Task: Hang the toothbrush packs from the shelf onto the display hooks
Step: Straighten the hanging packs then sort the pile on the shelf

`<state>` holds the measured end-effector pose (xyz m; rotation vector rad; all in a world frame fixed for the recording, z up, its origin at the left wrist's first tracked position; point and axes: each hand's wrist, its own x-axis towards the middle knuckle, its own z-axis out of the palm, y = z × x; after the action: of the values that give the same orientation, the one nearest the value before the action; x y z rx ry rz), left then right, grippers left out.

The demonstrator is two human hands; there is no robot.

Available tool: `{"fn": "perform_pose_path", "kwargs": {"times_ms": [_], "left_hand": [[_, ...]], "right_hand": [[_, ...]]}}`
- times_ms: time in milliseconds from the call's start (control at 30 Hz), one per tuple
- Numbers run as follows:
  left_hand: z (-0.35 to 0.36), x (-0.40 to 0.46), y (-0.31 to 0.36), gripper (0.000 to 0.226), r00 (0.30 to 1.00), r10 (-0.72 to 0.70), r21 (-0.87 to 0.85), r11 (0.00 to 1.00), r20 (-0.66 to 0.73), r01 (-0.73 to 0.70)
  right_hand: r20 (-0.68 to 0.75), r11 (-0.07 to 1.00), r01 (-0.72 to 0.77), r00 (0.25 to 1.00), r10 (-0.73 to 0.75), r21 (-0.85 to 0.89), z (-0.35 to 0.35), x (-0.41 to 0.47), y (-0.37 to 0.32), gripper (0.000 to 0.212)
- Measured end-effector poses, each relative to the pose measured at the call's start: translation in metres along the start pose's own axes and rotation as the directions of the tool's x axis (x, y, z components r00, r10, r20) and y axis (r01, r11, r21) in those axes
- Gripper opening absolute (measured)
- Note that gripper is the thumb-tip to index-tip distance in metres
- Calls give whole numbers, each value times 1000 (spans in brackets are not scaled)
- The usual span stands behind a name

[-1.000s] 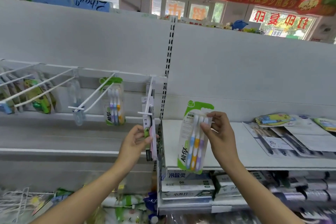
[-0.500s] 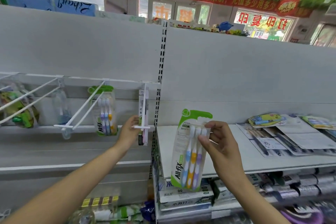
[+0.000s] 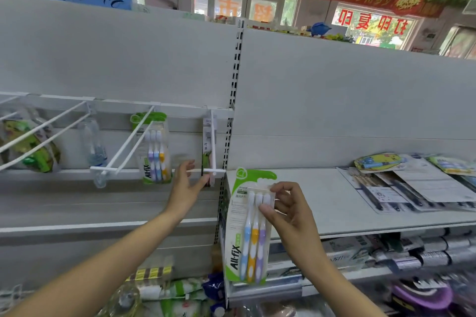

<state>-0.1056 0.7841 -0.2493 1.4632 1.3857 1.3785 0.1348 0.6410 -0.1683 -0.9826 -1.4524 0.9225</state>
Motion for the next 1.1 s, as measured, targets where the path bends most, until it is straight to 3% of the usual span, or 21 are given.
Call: {"fn": "perform_pose_path", "kwargs": {"times_ms": [100,233,333,633,967,1100], "left_hand": [[-11,-46,2,15,991,-18,-39,999,133,24],[-38,-105,-2,49,927,-57,-113,988,371,106],[-59,-137,-9,32,895,-81,-101,985,438,138],[-121,-168,-21,28,968,-127,-151,975,219,162],[-158,-163,-17,30,973,-98,-116,986,208,124],[-164,-168,-23,33,978,-103,-183,974,179,136]], "right_hand": [[25,994,-90,996,88,63,19,-1,11,31],[49,979,-160,987,154,130,52,3,23,40],[77,974,-163,985,153,156,77,7,23,39],[236,980,-132,967,94,149,144,13,12,26],[294,991,-82,955,47,106,179,25,2,20],[333,997,-53,942,29,61,195,25,1,20]]}}
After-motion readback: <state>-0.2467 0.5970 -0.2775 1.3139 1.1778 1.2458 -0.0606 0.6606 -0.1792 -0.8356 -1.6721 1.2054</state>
